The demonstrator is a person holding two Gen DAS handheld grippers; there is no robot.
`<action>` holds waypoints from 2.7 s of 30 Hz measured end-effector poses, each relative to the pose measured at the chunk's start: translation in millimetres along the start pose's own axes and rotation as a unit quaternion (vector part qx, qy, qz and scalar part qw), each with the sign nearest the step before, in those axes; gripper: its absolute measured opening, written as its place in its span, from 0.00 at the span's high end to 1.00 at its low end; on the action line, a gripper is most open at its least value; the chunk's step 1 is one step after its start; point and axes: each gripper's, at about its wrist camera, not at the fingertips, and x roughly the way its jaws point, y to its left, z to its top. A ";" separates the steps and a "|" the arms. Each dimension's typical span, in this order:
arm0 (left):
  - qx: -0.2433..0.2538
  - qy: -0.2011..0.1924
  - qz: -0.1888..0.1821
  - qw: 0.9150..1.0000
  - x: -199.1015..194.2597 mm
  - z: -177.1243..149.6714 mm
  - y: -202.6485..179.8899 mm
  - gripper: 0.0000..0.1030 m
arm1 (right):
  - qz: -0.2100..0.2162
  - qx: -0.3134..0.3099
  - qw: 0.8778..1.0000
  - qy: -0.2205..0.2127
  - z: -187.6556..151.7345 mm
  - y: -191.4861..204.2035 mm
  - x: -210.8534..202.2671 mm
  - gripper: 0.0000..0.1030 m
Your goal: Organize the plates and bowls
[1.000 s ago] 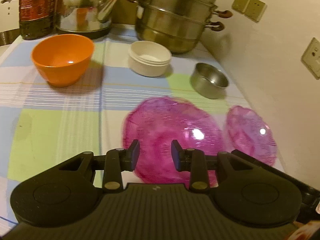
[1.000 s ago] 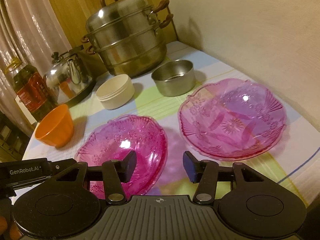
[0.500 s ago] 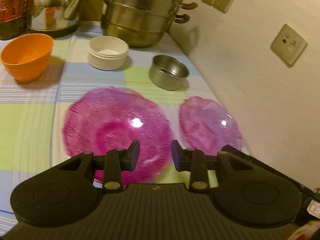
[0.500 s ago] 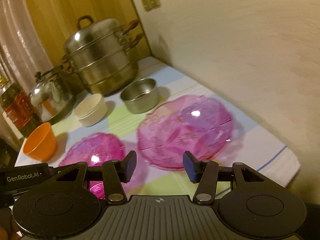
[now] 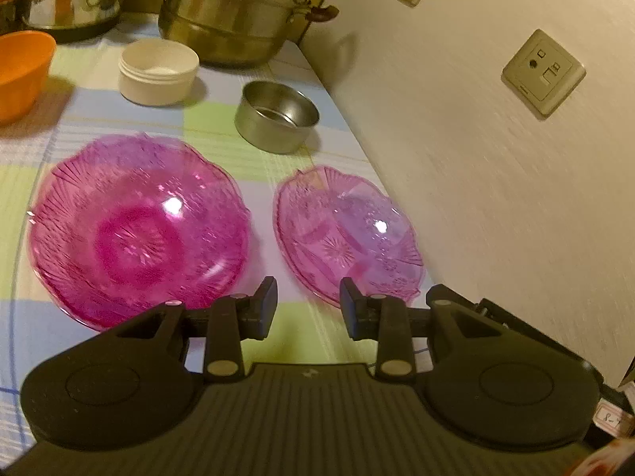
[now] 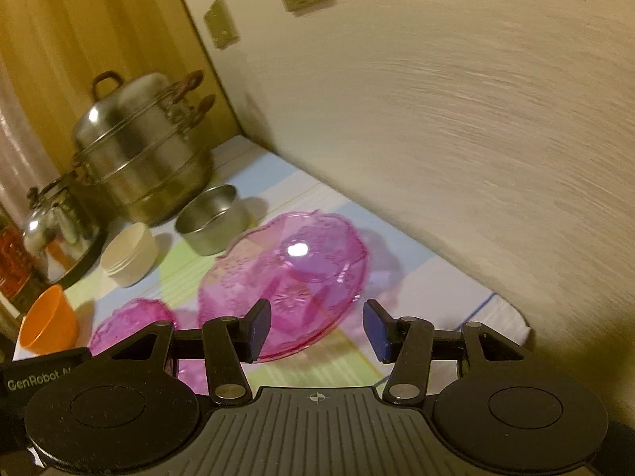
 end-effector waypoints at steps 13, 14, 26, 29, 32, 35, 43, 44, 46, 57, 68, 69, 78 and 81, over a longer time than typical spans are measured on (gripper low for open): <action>-0.053 -0.010 0.017 0.998 31.7 -14.0 -5.5 0.71 | 0.007 0.035 0.999 0.005 14.1 -33.2 21.5 0.50; -0.058 -0.012 0.019 0.998 34.0 -14.8 -5.4 0.71 | 0.007 0.037 0.999 0.006 14.9 -34.7 23.6 0.50; -0.106 -0.016 0.034 0.994 61.0 -18.5 1.2 0.71 | 0.013 0.063 0.998 0.024 21.2 -34.4 49.8 0.50; -0.111 -0.016 0.034 0.993 66.2 -18.5 2.8 0.71 | 0.011 0.070 0.997 0.030 21.7 -36.6 58.6 0.50; -0.112 -0.015 0.034 0.993 70.3 -19.0 3.3 0.72 | 0.012 0.075 0.996 0.036 20.7 -38.0 65.6 0.50; -0.110 -0.017 0.036 0.993 73.0 -19.1 3.4 0.76 | 0.014 0.076 0.996 0.039 20.6 -37.3 71.1 0.50; -0.109 -0.018 0.035 0.993 80.6 -18.7 5.4 0.81 | 0.012 0.075 0.996 0.045 20.2 -36.6 80.2 0.64; -0.108 -0.018 0.035 0.993 81.4 -18.6 5.3 0.82 | 0.011 0.075 0.996 0.045 20.1 -36.5 80.9 0.64; -0.109 -0.018 0.035 0.993 82.5 -18.4 5.2 0.83 | 0.009 0.072 0.996 0.046 19.7 -36.2 82.0 0.69; -0.091 -0.021 0.038 0.995 82.1 -16.4 1.9 0.87 | -0.001 0.072 0.997 0.042 19.2 -35.7 79.1 0.91; -0.072 -0.028 0.034 0.996 70.9 -15.4 -4.4 0.86 | -0.003 0.072 0.997 0.033 17.8 -34.0 64.8 0.91; -0.072 -0.029 0.033 0.996 69.5 -15.5 -5.1 0.86 | -0.003 0.072 0.997 0.032 17.8 -34.1 62.6 0.91; -0.062 -0.033 0.025 0.997 55.1 -13.5 -8.4 0.86 | 0.002 0.073 0.997 0.021 17.2 -34.4 43.5 0.91; -0.059 -0.035 0.022 0.997 49.2 -13.2 -9.8 0.87 | 0.004 0.071 0.997 0.017 17.1 -33.6 36.2 0.91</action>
